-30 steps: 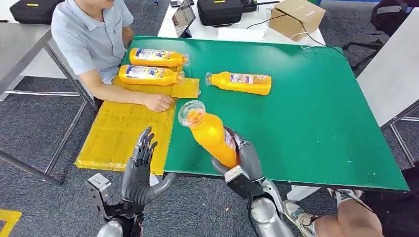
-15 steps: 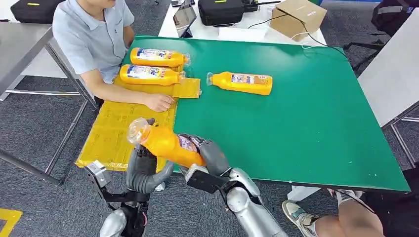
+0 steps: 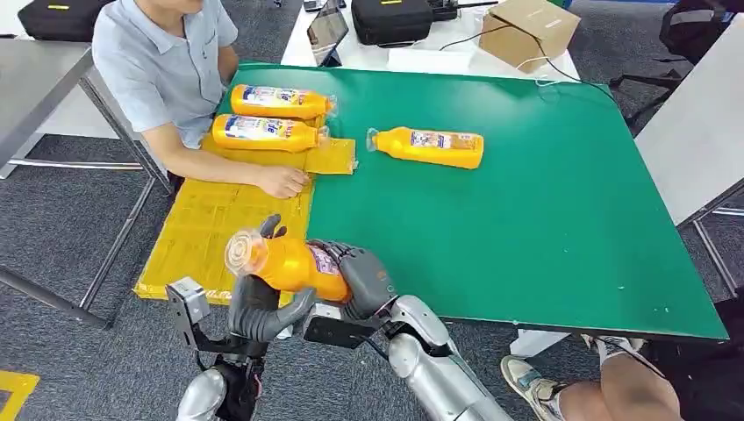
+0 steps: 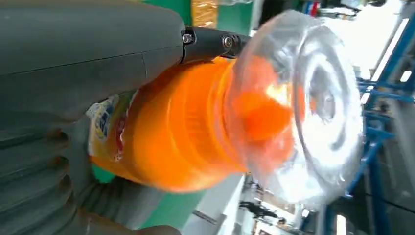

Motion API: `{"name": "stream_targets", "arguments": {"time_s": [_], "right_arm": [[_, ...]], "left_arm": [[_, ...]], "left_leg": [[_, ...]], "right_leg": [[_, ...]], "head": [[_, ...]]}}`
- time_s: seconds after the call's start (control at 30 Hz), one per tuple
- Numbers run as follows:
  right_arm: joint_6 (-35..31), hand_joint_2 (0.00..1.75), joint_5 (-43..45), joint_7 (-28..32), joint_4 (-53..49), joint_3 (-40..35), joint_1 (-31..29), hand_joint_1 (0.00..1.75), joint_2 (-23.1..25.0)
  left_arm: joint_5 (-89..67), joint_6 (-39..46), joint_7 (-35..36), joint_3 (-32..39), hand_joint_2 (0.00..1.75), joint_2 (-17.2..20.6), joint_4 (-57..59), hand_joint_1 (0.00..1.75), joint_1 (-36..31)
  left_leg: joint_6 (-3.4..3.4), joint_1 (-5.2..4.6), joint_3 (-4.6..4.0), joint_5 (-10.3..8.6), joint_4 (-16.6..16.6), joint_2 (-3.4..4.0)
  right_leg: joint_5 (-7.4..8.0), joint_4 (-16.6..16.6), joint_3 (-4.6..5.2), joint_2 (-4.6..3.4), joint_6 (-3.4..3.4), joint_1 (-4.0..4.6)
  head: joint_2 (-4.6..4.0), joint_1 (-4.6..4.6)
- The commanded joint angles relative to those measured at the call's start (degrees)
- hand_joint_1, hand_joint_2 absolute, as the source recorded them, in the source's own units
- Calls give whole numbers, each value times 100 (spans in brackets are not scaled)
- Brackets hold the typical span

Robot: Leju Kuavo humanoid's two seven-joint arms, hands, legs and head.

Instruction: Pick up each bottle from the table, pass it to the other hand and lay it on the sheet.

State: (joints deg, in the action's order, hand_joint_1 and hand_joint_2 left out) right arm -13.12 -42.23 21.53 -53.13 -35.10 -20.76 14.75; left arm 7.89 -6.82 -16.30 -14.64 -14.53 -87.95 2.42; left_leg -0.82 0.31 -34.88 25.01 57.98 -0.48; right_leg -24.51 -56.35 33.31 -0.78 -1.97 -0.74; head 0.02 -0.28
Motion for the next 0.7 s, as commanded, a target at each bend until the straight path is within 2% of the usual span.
{"name": "stream_targets", "arguments": {"time_s": [0.03, 0.2, 0.23, 0.27, 0.3, 0.33, 0.57, 0.6, 0.63, 0.67, 0.7], "right_arm": [[-196, 175, -42, 48, -350, -347, -92, 175, -173], [-173, 175, 38, 94, -463, -364, -68, 175, -125], [-112, 175, 119, 136, -452, -382, -74, 175, -107], [-88, 175, 156, 150, -441, -380, -75, 175, -96], [-77, 175, 284, 195, -422, -343, -59, 175, -53], [-82, 175, 357, 252, -400, -335, -54, 175, -32], [-121, 175, 556, 349, -430, -375, -15, 175, 19], [-119, 175, 584, 343, -433, -362, -4, 145, 35], [-98, 175, 608, 332, -429, -381, -14, 49, 35], [-95, 175, 592, 314, -414, -403, -26, 49, 35], [-84, 175, 589, 306, -397, -417, -33, 0, 35]], "left_arm": [[-316, 100, 183, -102, 175, 143, 641, 0, -188], [-199, 76, 191, -25, 175, 97, 734, 0, -272], [-30, 0, 136, 6, 175, 79, 735, 24, -300], [22, -23, 119, 11, 175, 76, 735, 24, -306], [105, -49, 99, 23, 175, 71, 725, 164, -332], [163, -26, 16, 56, 175, 46, 694, 175, -343], [542, -140, -14, 88, 175, 57, 684, 175, -445], [560, -143, -17, 93, 175, 56, 671, 175, -450], [688, -167, -50, 139, 175, 31, 639, 175, -441], [748, -192, -68, 163, 175, 34, 608, 175, -444], [785, -211, -79, 182, 175, 45, 586, 175, -446]], "left_leg": [[5, 2, 27, 4, -8, -2], [5, 0, 29, 5, -9, 4], [4, -2, 21, 4, -7, 3], [3, 0, 8, 0, -4, 0], [3, -1, 10, 0, -5, 0], [4, -1, 19, 2, -6, 2], [3, 0, 11, 1, -4, -2], [4, 1, 17, 2, -5, -2], [5, 2, 28, 4, -7, -1], [4, 1, 18, 3, -5, 1], [5, 1, 29, 5, -8, 0]], "right_leg": [[-7, 8, -29, 13, 10, 4], [-6, 7, -28, 7, 10, 3], [-5, 4, -20, 7, 8, 1], [-1, 3, -7, 6, 5, 2], [-2, 3, -9, 7, 5, 2], [-4, 4, -18, 7, 8, 2], [-3, 3, -11, 10, 6, 3], [-5, 4, -18, 12, 7, 4], [-7, 7, -29, 13, 10, 6], [-5, 4, -17, 8, 7, 4], [-8, 6, -29, 12, 10, 4]], "head": [[0, 0], [0, 0], [0, 0], [0, 0], [0, 2], [0, 0], [0, 0], [0, 2], [0, 0], [0, 0], [0, 0]]}}
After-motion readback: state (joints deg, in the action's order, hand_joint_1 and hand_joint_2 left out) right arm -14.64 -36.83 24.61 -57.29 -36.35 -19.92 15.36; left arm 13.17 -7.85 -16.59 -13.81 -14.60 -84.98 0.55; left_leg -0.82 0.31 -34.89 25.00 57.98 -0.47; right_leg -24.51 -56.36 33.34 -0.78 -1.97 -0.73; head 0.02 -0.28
